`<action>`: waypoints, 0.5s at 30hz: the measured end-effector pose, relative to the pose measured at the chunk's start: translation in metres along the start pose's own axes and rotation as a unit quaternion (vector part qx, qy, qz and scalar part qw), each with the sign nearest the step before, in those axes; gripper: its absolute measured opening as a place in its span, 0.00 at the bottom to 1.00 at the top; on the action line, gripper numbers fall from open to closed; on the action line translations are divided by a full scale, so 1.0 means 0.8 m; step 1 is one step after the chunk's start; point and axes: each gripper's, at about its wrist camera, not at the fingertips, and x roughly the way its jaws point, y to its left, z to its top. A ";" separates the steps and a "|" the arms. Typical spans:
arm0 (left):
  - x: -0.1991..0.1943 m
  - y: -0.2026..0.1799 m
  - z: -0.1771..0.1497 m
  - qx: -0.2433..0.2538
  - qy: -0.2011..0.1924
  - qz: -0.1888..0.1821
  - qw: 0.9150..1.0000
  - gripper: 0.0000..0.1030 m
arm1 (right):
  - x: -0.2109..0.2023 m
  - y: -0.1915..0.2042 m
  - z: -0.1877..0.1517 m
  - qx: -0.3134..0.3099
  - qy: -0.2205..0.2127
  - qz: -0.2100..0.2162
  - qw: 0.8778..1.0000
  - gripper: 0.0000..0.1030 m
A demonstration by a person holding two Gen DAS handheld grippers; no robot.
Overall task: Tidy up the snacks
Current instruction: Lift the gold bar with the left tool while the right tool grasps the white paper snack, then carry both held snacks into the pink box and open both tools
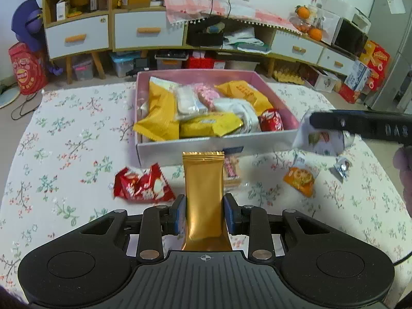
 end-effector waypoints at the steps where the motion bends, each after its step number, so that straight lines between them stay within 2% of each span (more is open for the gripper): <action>1: 0.001 -0.002 0.003 0.001 -0.002 0.001 1.000 0.27 | 0.001 -0.006 0.003 0.017 -0.007 -0.004 1.000 0.23; 4: 0.002 -0.009 0.012 0.004 -0.011 0.004 1.000 0.27 | 0.008 -0.019 0.009 0.045 -0.024 -0.017 0.999 0.23; 12: 0.017 -0.017 0.037 0.000 -0.026 0.005 1.000 0.27 | 0.037 -0.033 0.012 0.079 -0.025 -0.027 0.996 0.23; 13: 0.019 -0.019 0.040 -0.001 -0.027 0.004 1.000 0.27 | 0.041 -0.036 0.013 0.085 -0.025 -0.024 0.996 0.13; 14: 0.021 -0.020 0.043 -0.001 -0.028 0.004 1.000 0.27 | 0.044 -0.039 0.013 0.092 -0.021 -0.026 0.995 0.08; 15: 0.023 -0.021 0.044 -0.003 -0.029 0.004 1.000 0.27 | 0.045 -0.041 0.013 0.098 -0.021 -0.023 0.995 0.08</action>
